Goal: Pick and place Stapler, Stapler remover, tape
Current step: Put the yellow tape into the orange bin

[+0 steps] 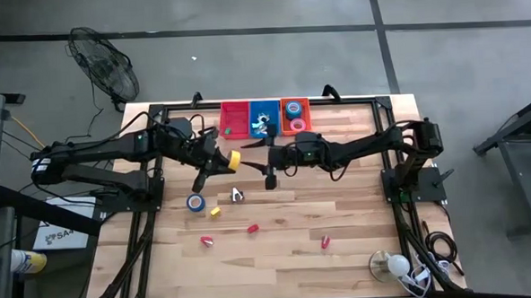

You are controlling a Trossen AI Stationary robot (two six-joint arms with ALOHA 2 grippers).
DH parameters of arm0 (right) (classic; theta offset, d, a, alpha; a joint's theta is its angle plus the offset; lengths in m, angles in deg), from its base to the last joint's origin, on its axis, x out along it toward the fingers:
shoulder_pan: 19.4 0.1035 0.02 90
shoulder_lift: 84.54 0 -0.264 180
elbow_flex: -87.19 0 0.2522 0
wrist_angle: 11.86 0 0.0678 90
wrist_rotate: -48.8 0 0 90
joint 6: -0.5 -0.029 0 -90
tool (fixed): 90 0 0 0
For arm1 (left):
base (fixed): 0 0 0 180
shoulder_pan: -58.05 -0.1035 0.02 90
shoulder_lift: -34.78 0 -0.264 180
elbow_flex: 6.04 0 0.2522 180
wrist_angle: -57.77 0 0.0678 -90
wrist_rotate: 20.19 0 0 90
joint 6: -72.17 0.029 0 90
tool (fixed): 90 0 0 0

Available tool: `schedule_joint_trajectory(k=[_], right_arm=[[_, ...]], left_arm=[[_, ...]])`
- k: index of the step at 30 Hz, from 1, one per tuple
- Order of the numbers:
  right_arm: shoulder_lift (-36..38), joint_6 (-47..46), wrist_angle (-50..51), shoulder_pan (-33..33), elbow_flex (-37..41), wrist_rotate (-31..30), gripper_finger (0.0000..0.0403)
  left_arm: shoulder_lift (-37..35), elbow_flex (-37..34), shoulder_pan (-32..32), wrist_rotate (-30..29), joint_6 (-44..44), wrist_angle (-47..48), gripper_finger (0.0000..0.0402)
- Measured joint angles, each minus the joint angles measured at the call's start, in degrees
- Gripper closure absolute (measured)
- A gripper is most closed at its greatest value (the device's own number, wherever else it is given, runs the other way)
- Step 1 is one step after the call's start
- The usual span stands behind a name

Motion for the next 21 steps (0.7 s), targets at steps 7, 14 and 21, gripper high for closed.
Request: schedule_joint_trajectory(k=[7,14,21], right_arm=[[0.0,0.0,-2.9,0.0,0.0,1.8,0.0214],[-0.1,-0.1,-3.9,0.0,0.0,2.3,0.0214],[-1.2,0.0,-6.8,-0.1,0.0,2.2,0.0214]], left_arm=[[0.3,0.0,0.0,0.0,0.0,-0.7,0.0366],[0.6,0.0,0.0,1.1,-0.1,-2.4,0.0366],[0.7,0.0,0.0,1.5,0.0,-3.0,0.0366]])
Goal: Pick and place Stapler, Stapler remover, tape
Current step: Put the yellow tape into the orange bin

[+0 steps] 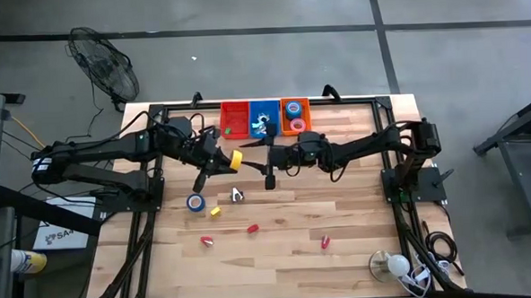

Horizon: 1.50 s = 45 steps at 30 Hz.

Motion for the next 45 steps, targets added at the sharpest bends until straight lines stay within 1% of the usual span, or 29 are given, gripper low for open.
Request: schedule_joint_trajectory(k=[5,12,15,20,27,28,29,31,34,38,41,45], right_arm=[[-0.9,0.1,-1.6,0.0,0.0,-0.4,0.0214],[-0.9,1.8,-2.6,-0.3,0.0,0.7,0.0215],[-0.9,1.7,-2.7,-0.5,0.0,0.9,0.0225],[-0.9,1.8,-2.6,-0.5,0.0,1.0,0.0272],[-0.9,2.8,-1.4,-0.5,0.0,0.5,0.0362],[-0.9,2.8,-1.2,-0.5,-0.1,0.3,0.0373],[-0.9,2.8,-1.0,-0.5,-0.1,0.2,0.0375],[-0.9,2.6,-0.1,-0.5,-0.1,0.5,0.0375],[-0.9,1.2,0.4,-0.5,-0.1,-0.9,0.0375],[-0.8,1.1,1.6,-0.5,-0.1,-2.4,0.0375],[-0.8,1.1,3.3,-0.5,-0.1,-4.8,0.0375],[-0.8,1.1,8.3,-0.5,-0.1,-9.7,0.0375]], left_arm=[[0.3,0.0,0.0,0.4,0.0,-0.4,0.0366],[0.9,0.0,0.0,1.0,0.0,-0.6,0.0366],[1.1,0.0,0.0,1.1,0.0,-1.1,0.0366],[1.2,0.0,0.0,1.5,0.0,-1.9,0.0366],[1.2,0.0,0.0,1.3,-0.4,-1.7,0.0365],[1.2,0.0,0.0,1.0,-0.6,-1.7,0.0360],[1.2,0.0,0.0,0.8,-0.9,-1.8,0.0350],[1.2,0.0,0.0,0.8,-1.4,-1.5,0.0321],[1.2,0.0,0.0,1.0,-1.5,-1.4,0.0281],[1.2,0.0,-0.1,0.1,-1.5,-0.8,0.0247],[1.2,0.0,-0.1,-3.9,-1.5,0.2,0.0234],[1.2,0.0,-0.1,-12.2,-1.5,4.6,0.0229]])
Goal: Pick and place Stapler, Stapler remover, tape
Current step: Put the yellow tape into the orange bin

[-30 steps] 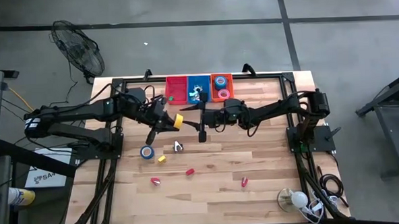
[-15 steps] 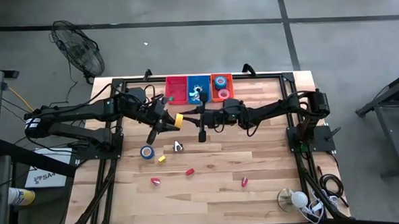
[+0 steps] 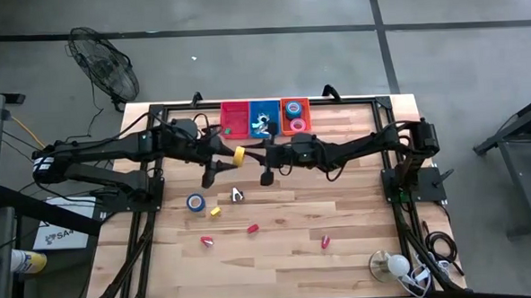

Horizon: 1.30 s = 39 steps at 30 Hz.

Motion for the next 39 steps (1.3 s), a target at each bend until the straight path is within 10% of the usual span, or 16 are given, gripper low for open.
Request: schedule_joint_trajectory(k=[15,23,39], right_arm=[[0.0,-3.2,21.1,-5.2,0.1,-19.9,0.0375],[0.0,-9.4,32.9,-16.4,0.1,-19.2,0.0375],[0.3,-19.8,70.7,-30.5,-14.2,-5.3,0.0375]], left_arm=[[-0.1,0.0,0.0,-27.7,-0.1,10.8,0.0227],[-0.1,0.0,0.0,-37.7,-1.7,17.1,0.0227],[-0.1,0.0,0.0,-38.9,-7.8,21.8,0.0227]])
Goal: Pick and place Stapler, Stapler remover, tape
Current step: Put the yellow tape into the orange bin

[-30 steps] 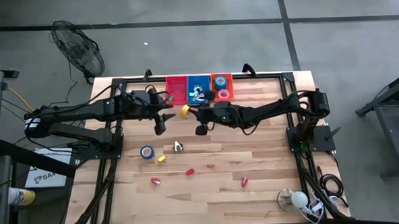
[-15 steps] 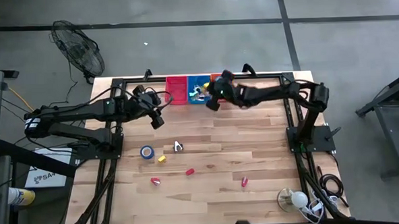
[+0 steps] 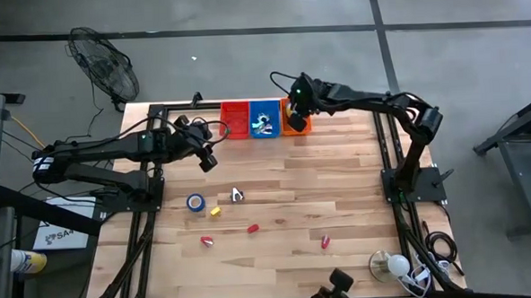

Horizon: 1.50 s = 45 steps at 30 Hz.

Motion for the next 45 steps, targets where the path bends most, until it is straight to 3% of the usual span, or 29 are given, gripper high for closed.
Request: schedule_joint_trajectory(k=[5,15,27,45], right_arm=[[-0.2,-0.7,4.2,0.0,-0.6,0.5,0.0375],[-0.3,-1.4,1.3,-0.7,3.3,0.7,0.0375],[-0.3,-2.6,2.2,-2.5,3.3,6.9,0.0375],[-0.6,-2.6,2.3,-2.9,3.3,8.3,0.0375]], left_arm=[[0.0,0.0,0.0,0.2,-2.7,1.4,0.0227],[0.0,0.0,0.0,0.2,-6.0,4.4,0.0227],[0.0,0.0,0.0,0.4,-7.5,7.2,0.0227],[0.0,0.0,0.0,0.4,-8.9,8.9,0.0227]])
